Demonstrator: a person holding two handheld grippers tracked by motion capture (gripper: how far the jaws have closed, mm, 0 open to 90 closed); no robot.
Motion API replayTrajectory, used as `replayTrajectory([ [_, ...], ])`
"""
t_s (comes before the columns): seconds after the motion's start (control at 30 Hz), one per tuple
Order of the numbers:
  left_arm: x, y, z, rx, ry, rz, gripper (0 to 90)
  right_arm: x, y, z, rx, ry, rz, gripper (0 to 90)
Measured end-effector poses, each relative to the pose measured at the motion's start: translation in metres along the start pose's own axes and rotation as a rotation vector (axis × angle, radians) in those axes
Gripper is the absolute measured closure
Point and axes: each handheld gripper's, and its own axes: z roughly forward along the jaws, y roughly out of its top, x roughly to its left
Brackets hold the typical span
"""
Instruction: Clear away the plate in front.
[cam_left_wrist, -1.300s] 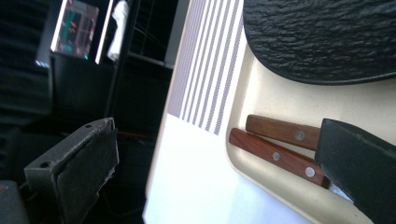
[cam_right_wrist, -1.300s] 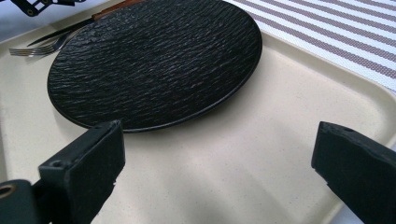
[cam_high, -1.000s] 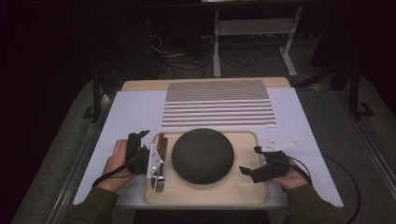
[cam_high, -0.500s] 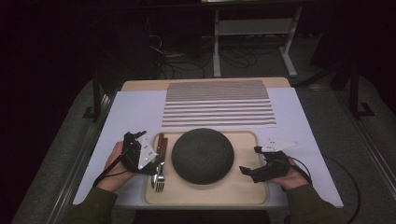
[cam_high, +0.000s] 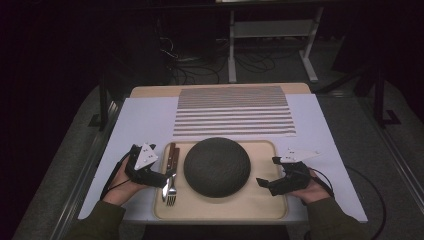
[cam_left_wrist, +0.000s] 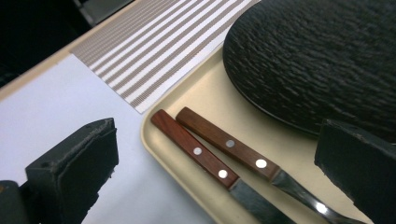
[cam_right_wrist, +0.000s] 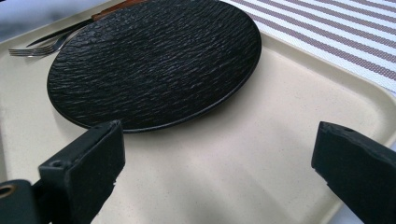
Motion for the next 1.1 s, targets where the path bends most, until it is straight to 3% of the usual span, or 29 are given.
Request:
replayTrajectory([
  [0.17,0.004,-0.002,-0.001,-0.015,-0.045,-0.082,0.0,0.000,0.000,0.000,-0.001,-0.001,0.000,2.5],
  [0.6,0.012,-0.011,0.001,-0.001,-0.128,-0.209,0.0,0.000,0.000,0.000,-0.001,-0.002,0.002,2.5],
  [1.1,0.014,-0.015,0.002,0.012,-0.151,-0.217,0.0,0.000,0.000,-0.001,-0.003,-0.003,0.005,2.5],
])
